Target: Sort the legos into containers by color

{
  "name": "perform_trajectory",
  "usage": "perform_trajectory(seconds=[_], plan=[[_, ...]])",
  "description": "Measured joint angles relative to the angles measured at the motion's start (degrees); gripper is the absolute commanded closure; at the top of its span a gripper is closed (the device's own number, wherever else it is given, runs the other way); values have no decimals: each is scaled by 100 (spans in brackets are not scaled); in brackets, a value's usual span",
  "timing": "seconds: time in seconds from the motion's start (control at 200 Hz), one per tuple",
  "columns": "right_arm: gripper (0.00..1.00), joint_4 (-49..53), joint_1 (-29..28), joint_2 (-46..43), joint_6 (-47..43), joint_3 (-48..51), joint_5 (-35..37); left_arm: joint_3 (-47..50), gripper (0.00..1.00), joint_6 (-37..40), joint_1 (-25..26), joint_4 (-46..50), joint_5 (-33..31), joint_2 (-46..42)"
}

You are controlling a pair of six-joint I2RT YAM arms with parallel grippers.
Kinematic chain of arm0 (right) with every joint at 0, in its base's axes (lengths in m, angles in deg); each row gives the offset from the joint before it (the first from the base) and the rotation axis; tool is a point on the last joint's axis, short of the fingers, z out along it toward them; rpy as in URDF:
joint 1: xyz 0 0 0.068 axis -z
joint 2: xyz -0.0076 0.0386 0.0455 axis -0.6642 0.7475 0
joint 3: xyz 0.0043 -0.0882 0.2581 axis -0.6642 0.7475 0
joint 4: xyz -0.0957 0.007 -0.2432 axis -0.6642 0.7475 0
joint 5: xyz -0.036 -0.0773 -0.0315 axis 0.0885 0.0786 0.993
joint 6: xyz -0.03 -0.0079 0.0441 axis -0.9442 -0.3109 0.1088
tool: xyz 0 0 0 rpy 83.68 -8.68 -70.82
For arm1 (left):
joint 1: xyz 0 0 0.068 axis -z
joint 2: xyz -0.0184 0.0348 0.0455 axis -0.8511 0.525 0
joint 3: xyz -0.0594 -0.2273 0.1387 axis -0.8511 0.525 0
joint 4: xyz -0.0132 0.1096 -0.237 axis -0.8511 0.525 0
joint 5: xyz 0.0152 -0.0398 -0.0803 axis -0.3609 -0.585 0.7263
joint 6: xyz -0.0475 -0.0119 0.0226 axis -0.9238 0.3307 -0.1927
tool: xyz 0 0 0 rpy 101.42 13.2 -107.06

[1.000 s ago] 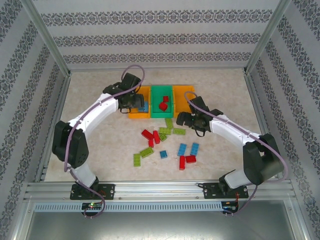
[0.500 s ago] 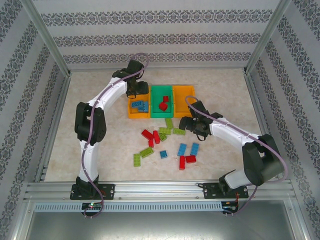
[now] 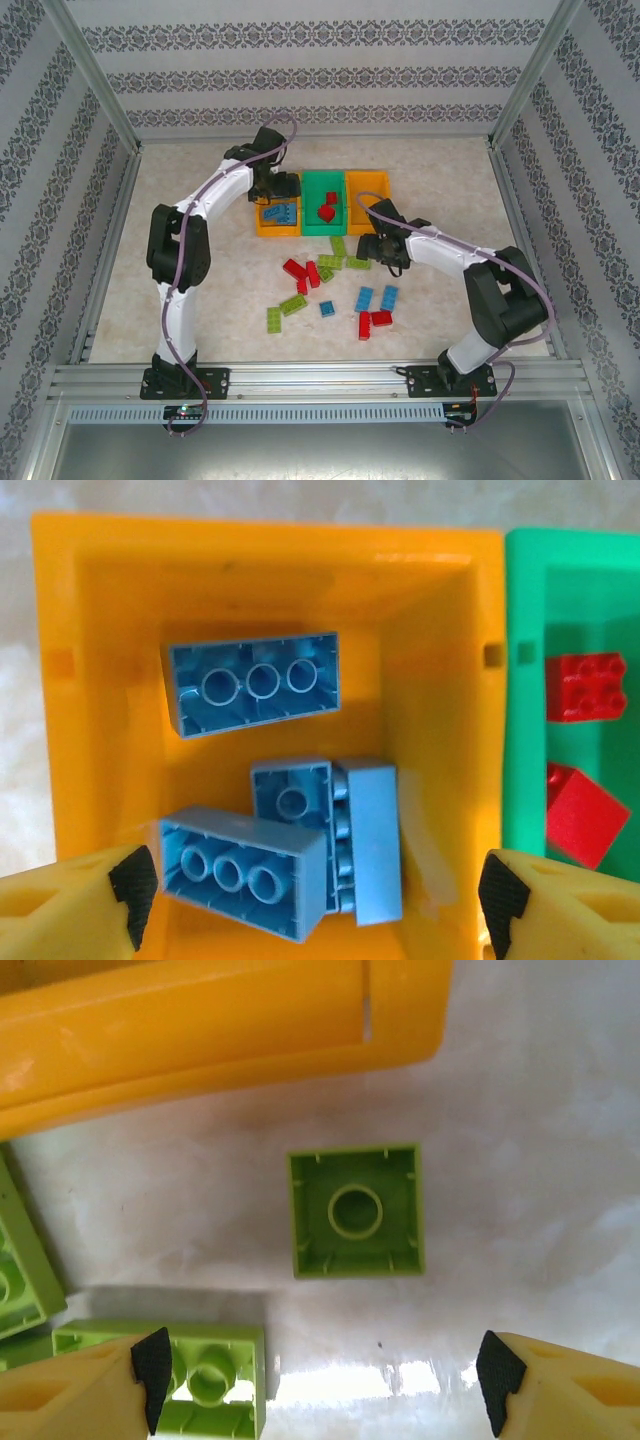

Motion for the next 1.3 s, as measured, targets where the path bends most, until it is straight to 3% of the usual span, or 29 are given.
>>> perform_trajectory(seconds=[0.46, 0.809, 1.129, 1.299], plan=[[36, -92, 243, 761, -376, -514, 166, 1224, 8, -48, 0, -413, 151, -1255], [70, -136, 352, 970, -544, -664, 162, 1805, 7, -70, -2, -527, 120, -1622], [72, 131, 223, 146, -573, -404, 85, 2011, 6, -70, 0, -588, 55, -1766], [70, 236, 199, -184, -610, -774, -151, 2245, 6, -68, 0, -612, -4, -1952]])
